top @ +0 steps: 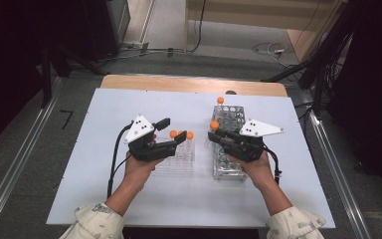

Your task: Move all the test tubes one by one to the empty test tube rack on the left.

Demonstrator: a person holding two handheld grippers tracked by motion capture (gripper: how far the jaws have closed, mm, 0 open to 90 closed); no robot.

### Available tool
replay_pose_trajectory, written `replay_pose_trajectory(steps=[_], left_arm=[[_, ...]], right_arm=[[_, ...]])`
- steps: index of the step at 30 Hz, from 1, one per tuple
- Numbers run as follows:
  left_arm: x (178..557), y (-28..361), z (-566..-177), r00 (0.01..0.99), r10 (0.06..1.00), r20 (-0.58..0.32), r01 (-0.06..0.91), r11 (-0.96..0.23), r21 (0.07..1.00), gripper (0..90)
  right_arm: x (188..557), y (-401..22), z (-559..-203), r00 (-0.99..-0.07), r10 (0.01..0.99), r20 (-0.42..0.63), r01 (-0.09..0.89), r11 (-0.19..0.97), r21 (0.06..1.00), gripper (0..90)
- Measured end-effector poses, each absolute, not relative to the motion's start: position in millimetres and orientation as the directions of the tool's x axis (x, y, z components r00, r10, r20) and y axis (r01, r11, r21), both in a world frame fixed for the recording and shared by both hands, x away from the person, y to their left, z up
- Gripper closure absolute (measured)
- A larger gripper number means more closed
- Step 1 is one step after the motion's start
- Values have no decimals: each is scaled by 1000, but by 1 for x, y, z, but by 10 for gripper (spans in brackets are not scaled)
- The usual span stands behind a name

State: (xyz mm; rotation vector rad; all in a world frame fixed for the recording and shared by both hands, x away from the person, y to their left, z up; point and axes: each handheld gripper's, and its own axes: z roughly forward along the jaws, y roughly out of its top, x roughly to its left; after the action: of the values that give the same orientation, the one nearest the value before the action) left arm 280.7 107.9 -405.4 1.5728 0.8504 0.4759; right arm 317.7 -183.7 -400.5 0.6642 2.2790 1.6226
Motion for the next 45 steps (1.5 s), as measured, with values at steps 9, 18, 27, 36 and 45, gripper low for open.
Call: replay_pose_trajectory(steps=[9,18,27,36,45], left_arm=[[276,102,-401,688,709,-156,241,-20,970,297],[272,97,-397,725,671,-155,236,-31,971,327],[267,90,-393,766,624,-152,231,-48,972,384],[266,88,-392,783,605,-146,233,-67,970,473],[265,87,-393,783,607,-134,233,-87,968,599]], right_arm=[[308,-171,-399,-892,448,57,202,282,938,722],[303,-161,-402,-909,412,56,193,300,934,721],[301,-152,-404,-918,392,58,193,315,929,721],[298,-143,-406,-927,370,58,189,329,925,720],[297,-139,-407,-931,361,56,186,337,923,719]])
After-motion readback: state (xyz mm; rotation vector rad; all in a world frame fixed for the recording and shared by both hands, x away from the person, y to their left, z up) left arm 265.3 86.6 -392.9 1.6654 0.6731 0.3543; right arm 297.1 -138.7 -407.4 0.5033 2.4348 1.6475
